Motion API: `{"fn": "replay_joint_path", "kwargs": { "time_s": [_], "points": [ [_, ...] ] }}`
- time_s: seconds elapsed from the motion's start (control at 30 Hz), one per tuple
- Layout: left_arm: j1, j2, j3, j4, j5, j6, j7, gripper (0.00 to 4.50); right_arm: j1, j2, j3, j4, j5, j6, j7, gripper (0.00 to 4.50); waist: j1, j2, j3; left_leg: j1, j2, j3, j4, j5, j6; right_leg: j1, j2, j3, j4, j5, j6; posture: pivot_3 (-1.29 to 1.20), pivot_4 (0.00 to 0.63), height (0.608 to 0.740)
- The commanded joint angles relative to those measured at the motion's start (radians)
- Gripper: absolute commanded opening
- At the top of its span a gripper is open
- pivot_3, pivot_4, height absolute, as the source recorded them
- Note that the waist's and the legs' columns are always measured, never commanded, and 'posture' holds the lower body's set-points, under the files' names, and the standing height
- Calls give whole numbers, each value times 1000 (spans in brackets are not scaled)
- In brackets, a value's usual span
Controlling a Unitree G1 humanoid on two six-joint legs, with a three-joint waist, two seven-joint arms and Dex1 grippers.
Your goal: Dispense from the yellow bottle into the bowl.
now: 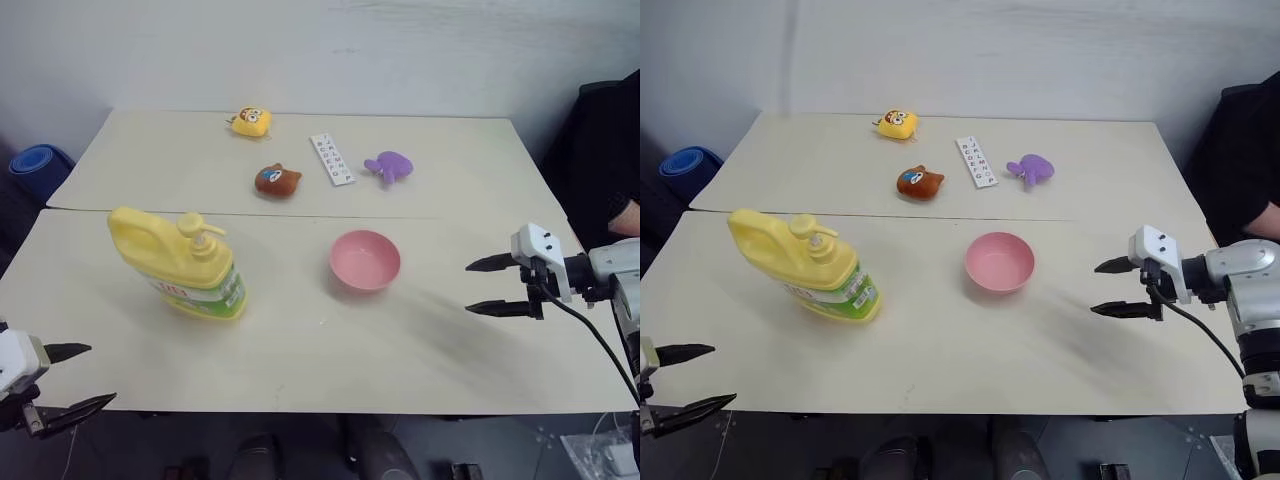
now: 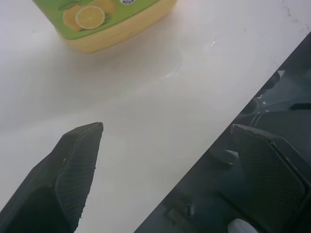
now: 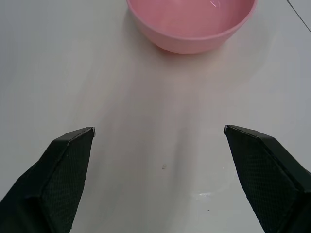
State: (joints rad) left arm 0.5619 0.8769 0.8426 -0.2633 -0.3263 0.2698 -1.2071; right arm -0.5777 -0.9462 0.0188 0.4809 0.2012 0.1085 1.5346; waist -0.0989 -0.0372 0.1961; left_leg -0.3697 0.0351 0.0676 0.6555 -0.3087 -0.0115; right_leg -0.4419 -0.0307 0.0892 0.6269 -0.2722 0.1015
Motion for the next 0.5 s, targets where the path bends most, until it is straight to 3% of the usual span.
{"fn": "replay_joint_path", "kwargs": {
  "time_s": [0.03,0.33,0.5],
  "points": [
    [4,-2,7,-9,-25,-15,-9,4500,4,-14,-18,1,17,-12,20,4441,1,0,0,0,0,0,0,0,0,0,0,0,0,0,0,0,150,740],
    [-71,-6,-1,-78,-90,98,81,4500,-35,2,-26,-25,33,26,-11,4441,2,0,0,0,0,0,0,0,0,0,0,0,0,0,0,0,150,740],
    [-118,47,94,-284,-417,376,81,4500,-25,-7,-38,-218,130,184,9,4441,3,0,0,-1,2,-1,2,-1,-1,0,0,0,2,0,0,0,150,740]
  ]
}}
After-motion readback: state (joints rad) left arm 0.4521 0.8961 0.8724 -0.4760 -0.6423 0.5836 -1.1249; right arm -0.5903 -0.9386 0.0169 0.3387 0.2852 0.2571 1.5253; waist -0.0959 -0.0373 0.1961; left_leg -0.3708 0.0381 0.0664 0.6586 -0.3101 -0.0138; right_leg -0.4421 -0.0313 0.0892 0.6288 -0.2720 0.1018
